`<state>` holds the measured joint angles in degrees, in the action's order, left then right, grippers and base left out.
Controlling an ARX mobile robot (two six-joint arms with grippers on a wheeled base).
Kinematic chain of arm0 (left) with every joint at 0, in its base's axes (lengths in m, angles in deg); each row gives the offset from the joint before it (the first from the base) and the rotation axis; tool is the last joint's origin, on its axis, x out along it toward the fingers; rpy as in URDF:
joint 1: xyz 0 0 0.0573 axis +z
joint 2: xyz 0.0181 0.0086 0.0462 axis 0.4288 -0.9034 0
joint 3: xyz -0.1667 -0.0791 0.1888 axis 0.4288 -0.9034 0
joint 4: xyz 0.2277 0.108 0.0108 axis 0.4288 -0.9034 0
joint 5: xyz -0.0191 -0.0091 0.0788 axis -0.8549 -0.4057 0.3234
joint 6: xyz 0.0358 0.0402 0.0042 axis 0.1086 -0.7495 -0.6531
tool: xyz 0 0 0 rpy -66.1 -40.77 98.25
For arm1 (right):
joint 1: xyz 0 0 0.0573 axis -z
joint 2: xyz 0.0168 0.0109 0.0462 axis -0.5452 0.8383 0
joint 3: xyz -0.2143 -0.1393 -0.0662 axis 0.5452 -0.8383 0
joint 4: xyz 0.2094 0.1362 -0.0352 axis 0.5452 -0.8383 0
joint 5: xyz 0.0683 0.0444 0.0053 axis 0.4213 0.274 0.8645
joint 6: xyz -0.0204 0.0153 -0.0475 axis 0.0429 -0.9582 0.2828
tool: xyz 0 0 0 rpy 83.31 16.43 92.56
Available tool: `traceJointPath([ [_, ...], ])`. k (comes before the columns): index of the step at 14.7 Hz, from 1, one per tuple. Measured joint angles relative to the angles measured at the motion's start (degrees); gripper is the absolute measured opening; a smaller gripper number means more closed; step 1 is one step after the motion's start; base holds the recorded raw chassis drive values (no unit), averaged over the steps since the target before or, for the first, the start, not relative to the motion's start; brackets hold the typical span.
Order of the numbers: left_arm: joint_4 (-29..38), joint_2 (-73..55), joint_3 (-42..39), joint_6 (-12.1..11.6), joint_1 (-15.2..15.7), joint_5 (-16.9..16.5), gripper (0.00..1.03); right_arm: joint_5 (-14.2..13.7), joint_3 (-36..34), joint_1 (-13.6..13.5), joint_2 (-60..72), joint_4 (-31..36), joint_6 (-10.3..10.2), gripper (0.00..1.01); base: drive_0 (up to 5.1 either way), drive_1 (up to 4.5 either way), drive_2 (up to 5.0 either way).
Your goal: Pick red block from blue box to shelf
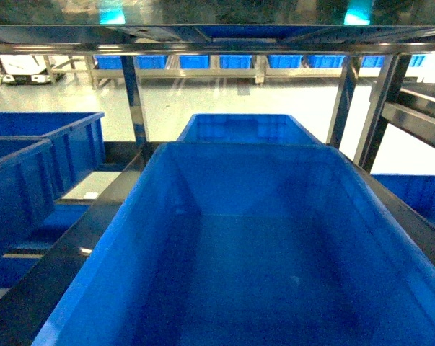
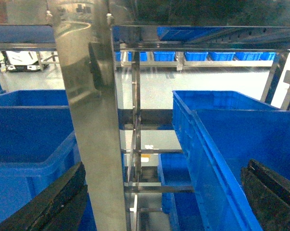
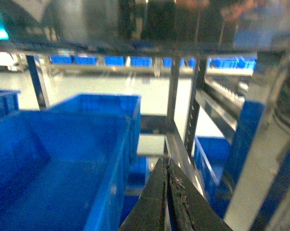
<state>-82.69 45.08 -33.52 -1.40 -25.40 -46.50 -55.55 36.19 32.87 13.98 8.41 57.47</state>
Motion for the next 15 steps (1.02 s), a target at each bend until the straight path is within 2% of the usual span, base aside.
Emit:
traceJointPath([
  [10,0.04,0.0,-0.02,0.0,0.0,0.22,0.98,-0.22,0.87,0.17,0.59,-0.31,0.0,0.02,0.0,0.0,0.0],
  [11,0.04,0.0,-0.02,0.0,0.0,0.22,0.98,-0.22,0.87,0.17,0.59,-0.31,0.02,0.06,0.0,0.0,0.0],
  [15,0.04,0.0,0.0,0.0,0.0,0.22,0.98,-0.22,0.87,0.17,0.59,-0.31,0.02,0.5,0.0,0.0,0.0],
])
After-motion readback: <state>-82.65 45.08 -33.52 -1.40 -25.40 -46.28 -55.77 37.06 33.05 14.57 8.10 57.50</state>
